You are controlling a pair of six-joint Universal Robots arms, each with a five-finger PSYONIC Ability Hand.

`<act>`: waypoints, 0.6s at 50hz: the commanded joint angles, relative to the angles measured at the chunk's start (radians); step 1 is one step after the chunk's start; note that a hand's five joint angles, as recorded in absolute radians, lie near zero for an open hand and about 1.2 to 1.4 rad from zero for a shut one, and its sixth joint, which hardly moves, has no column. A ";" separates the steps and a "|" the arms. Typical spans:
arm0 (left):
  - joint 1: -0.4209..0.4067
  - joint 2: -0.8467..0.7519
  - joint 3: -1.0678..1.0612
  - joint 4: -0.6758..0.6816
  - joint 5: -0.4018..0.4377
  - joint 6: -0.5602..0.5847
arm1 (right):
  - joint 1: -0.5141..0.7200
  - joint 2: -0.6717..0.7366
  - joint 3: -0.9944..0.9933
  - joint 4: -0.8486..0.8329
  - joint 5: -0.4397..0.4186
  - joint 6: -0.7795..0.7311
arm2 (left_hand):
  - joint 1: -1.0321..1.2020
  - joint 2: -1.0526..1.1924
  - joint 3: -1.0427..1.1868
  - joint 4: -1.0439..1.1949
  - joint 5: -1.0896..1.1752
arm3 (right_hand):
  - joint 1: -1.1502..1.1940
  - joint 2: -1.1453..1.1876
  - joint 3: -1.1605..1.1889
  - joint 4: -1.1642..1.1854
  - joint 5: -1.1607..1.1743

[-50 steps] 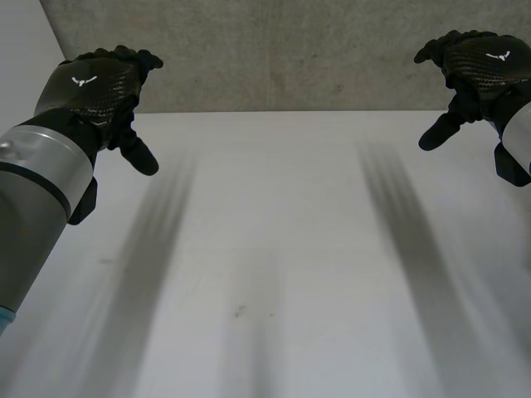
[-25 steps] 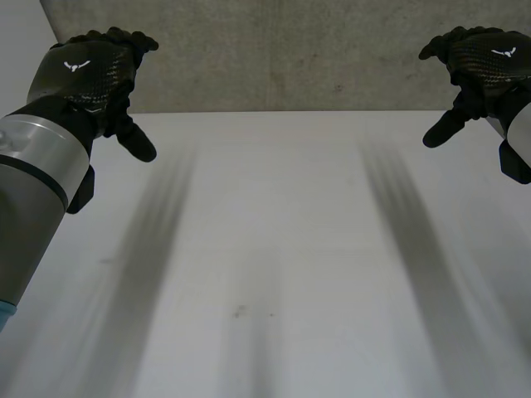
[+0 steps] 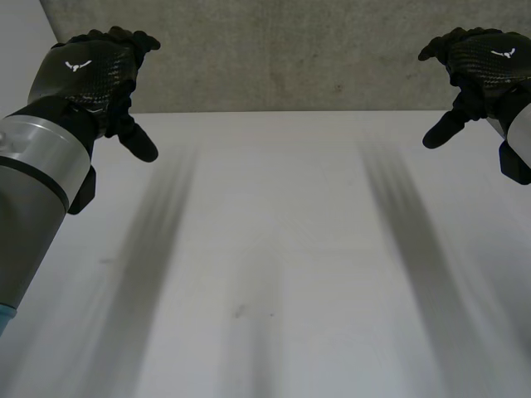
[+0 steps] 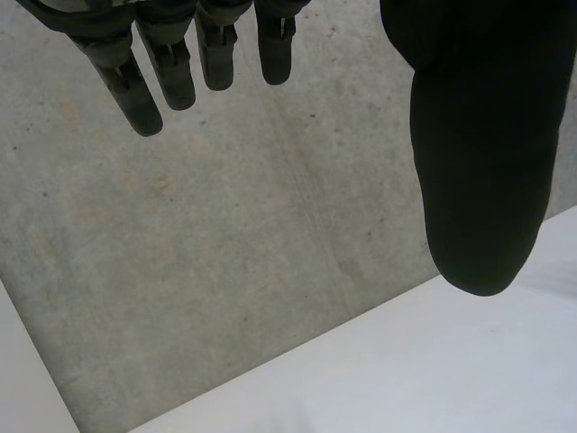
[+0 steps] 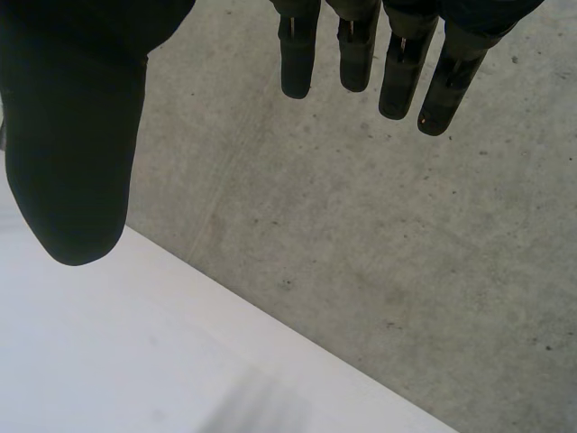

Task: Fold the towel.

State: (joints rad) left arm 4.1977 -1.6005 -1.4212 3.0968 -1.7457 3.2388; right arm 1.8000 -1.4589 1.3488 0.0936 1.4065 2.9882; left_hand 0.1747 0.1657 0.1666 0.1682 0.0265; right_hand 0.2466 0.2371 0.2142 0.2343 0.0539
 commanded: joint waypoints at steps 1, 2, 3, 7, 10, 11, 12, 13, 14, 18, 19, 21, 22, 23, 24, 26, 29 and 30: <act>-0.005 0.024 -0.002 0.000 0.000 0.001 | 0.002 -0.003 0.001 0.000 0.000 0.000 | 0.001 0.010 0.009 0.007 -0.026 | -0.072 -0.063 -0.040 -0.060 -0.054; -0.004 0.031 -0.002 0.000 0.000 0.001 | 0.002 -0.003 0.003 0.000 0.000 0.000 | 0.001 0.010 0.009 0.007 -0.026 | -0.072 -0.063 -0.040 -0.060 -0.054; -0.004 0.036 -0.001 0.000 0.000 0.001 | 0.004 -0.003 0.003 0.000 0.000 0.000 | 0.001 0.010 0.009 0.007 -0.026 | -0.072 -0.063 -0.040 -0.060 -0.054; -0.004 0.036 -0.001 0.000 0.000 -0.001 | 0.005 0.000 0.003 0.000 0.000 0.000 | 0.001 0.010 0.009 0.007 -0.026 | -0.072 -0.063 -0.040 -0.060 -0.054; -0.005 0.036 -0.002 0.000 0.000 0.001 | 0.007 0.000 0.004 0.000 0.000 0.000 | 0.001 0.010 0.009 0.007 -0.026 | -0.072 -0.063 -0.040 -0.060 -0.054; -0.005 0.036 -0.002 0.000 0.000 0.001 | 0.007 0.003 0.006 0.000 0.000 0.000 | 0.001 0.010 0.009 0.007 -0.026 | -0.072 -0.063 -0.040 -0.060 -0.054; -0.004 0.034 -0.002 0.000 0.000 0.001 | 0.007 0.003 0.006 0.000 0.000 0.000 | 0.001 0.010 0.009 0.007 -0.026 | -0.072 -0.063 -0.040 -0.060 -0.054; -0.004 0.033 -0.002 0.000 0.000 -0.001 | 0.007 0.006 0.006 0.000 0.000 0.000 | 0.001 0.010 0.009 0.007 -0.026 | -0.072 -0.063 -0.040 -0.060 -0.054; -0.004 0.033 -0.002 0.000 0.000 -0.001 | 0.007 0.006 0.006 0.000 0.000 0.000 | 0.001 0.010 0.009 0.007 -0.026 | -0.072 -0.063 -0.040 -0.060 -0.054; -0.004 0.028 -0.002 0.002 0.000 0.001 | 0.007 0.008 0.007 -0.002 0.000 -0.003 | 0.001 0.010 0.009 0.007 -0.026 | -0.072 -0.063 -0.040 -0.060 -0.054; -0.004 0.028 -0.002 0.002 0.000 0.001 | 0.007 0.008 0.007 -0.002 0.000 -0.003 | 0.001 0.010 0.009 0.007 -0.026 | -0.072 -0.063 -0.040 -0.060 -0.054; -0.004 0.019 -0.002 0.003 0.000 0.001 | 0.007 0.008 0.009 -0.002 0.000 -0.023 | 0.001 0.010 0.009 0.007 -0.026 | -0.072 -0.063 -0.040 -0.060 -0.054; -0.004 0.019 -0.002 0.003 0.000 0.001 | 0.007 0.008 0.009 -0.002 0.000 -0.023 | 0.001 0.010 0.009 0.007 -0.026 | -0.072 -0.063 -0.040 -0.060 -0.054; -0.004 0.017 -0.002 0.005 0.000 0.001 | 0.009 0.008 0.010 -0.002 0.000 -0.037 | 0.001 0.010 0.009 0.007 -0.026 | -0.072 -0.063 -0.040 -0.060 -0.054; -0.005 0.013 -0.002 0.008 0.000 -0.001 | 0.009 0.009 0.013 -0.002 0.000 -0.055 | 0.001 0.010 0.009 0.007 -0.026 | -0.072 -0.063 -0.040 -0.060 -0.054; -0.005 0.005 -0.005 0.016 0.000 -0.001 | 0.009 0.011 0.018 -0.003 0.000 -0.072 | 0.012 0.021 0.020 0.019 -0.014 | -0.072 -0.063 -0.040 -0.060 -0.054; -0.005 -0.024 -0.007 0.031 0.002 -0.001 | 0.010 0.014 0.024 -0.002 0.000 -0.113 | 0.027 0.036 0.035 0.034 0.001 | -0.072 -0.063 -0.040 -0.060 -0.054; -0.005 -0.024 -0.007 0.031 0.002 -0.001 | 0.010 0.014 0.024 -0.002 0.000 -0.113 | 0.027 0.036 0.035 0.034 0.001 | -0.072 -0.063 -0.040 -0.060 -0.054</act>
State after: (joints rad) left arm 4.1932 -1.5886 -1.4246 3.1066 -1.7456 3.2389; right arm 1.8080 -1.4495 1.3613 0.0917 1.4067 2.9466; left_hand 0.1747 0.1656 0.1666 0.1682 0.0265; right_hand 0.2466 0.2371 0.2142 0.2343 0.0539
